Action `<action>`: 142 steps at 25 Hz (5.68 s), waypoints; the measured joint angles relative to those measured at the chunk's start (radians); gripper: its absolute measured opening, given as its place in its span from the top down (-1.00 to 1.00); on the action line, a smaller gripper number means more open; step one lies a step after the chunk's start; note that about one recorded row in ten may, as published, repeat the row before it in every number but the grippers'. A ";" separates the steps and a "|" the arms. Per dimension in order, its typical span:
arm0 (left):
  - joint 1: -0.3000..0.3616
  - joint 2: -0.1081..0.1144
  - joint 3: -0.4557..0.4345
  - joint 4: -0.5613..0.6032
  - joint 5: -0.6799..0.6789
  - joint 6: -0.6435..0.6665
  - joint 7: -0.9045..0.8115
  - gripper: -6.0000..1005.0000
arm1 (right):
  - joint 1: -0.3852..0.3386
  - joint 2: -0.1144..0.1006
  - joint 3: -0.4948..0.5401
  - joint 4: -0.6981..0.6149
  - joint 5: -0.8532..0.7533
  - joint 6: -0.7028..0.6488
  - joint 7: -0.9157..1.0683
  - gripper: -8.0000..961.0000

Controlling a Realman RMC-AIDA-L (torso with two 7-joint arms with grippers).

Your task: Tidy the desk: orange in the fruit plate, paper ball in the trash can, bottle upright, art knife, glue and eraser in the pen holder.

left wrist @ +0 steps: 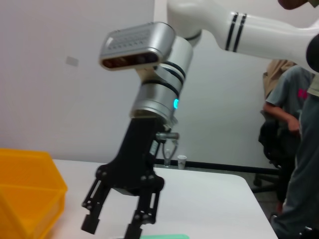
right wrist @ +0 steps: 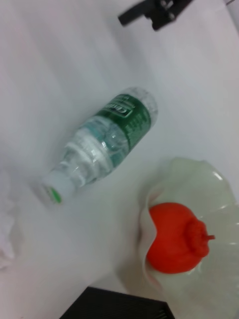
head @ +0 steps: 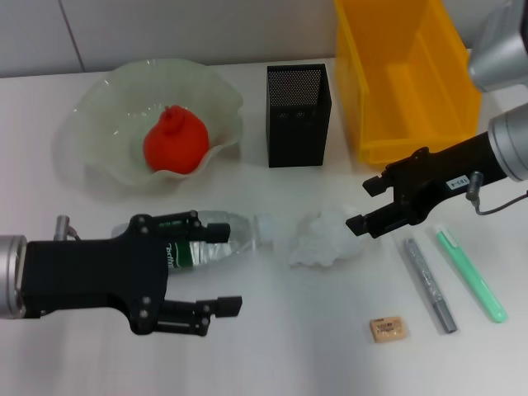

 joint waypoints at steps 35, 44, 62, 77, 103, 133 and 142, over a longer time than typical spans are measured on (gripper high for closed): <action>0.007 0.000 0.040 -0.023 -0.005 0.065 0.037 -0.66 | 0.088 0.000 -0.170 0.202 -0.099 0.205 0.091 -0.49; 0.006 0.000 0.040 -0.023 -0.005 0.065 0.037 -0.66 | 0.099 0.002 -0.200 0.238 -0.099 0.247 0.091 -0.39; 0.005 0.000 0.040 -0.022 -0.005 0.058 0.037 -0.66 | 0.062 0.004 -0.197 0.119 -0.089 0.219 0.153 0.12; 0.000 0.000 0.040 -0.023 -0.005 0.056 0.037 -0.66 | -0.102 0.006 -0.095 -0.306 -0.085 0.218 0.195 0.14; -0.022 -0.001 0.034 -0.022 -0.004 0.054 0.031 -0.66 | 0.019 -0.047 0.010 0.032 -0.111 0.567 0.074 0.11; -0.029 -0.002 0.037 -0.025 -0.004 0.045 0.035 -0.65 | -0.231 0.000 0.056 -0.243 0.389 0.396 -0.224 -0.53; -0.032 -0.002 0.027 -0.044 -0.012 0.043 0.038 -0.65 | -0.253 -0.003 0.229 -0.196 0.520 0.070 -0.339 -0.53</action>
